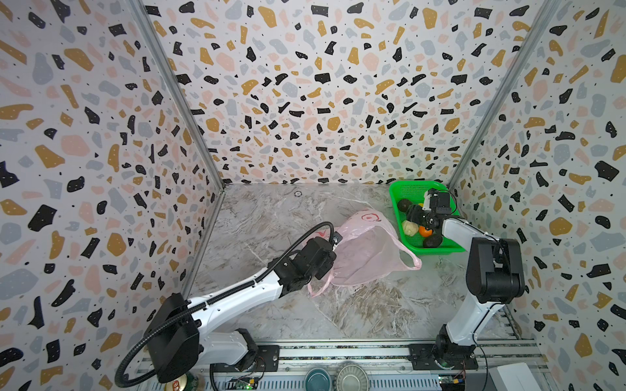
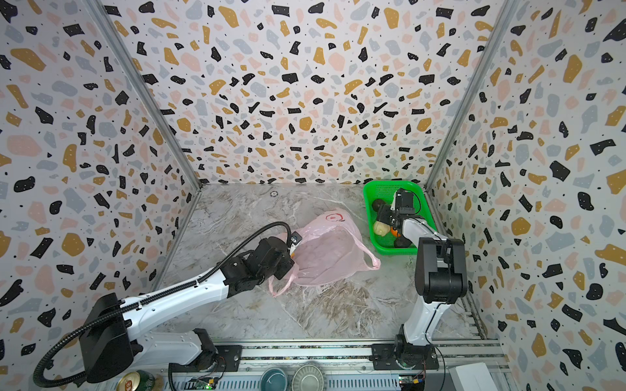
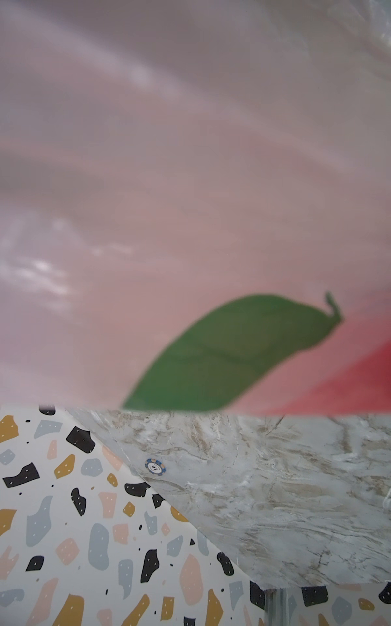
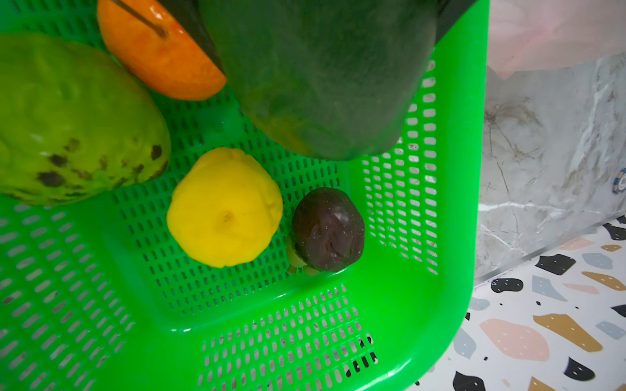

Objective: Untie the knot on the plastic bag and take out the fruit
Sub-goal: 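Lower the green fruit into the basket and open the right gripper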

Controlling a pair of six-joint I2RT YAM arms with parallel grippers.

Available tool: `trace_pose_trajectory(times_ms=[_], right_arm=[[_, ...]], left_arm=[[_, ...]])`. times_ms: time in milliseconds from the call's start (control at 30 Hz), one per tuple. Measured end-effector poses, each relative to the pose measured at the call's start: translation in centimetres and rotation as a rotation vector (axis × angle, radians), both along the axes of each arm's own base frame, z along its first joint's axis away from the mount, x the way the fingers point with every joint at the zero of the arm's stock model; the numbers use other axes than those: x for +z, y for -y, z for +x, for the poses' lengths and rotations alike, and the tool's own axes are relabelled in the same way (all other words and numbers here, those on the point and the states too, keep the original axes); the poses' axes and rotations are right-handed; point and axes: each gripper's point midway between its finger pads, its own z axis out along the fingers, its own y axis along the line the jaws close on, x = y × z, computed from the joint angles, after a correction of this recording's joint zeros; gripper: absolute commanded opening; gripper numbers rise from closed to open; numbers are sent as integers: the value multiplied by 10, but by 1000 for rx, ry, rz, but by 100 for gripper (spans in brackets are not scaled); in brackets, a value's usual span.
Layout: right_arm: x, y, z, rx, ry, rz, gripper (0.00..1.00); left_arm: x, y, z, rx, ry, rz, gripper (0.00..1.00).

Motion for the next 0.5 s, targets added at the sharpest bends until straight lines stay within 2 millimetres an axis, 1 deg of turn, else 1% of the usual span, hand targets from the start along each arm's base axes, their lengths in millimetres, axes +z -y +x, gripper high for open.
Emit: trace_pose_trajectory(times_ms=[200, 500], right_arm=[[5, 3, 4, -9, 14, -10, 87], [5, 5, 4, -16, 14, -16, 89]], left_arm=[[5, 2, 2, -1, 9, -7, 0], [5, 2, 2, -2, 9, -7, 0]])
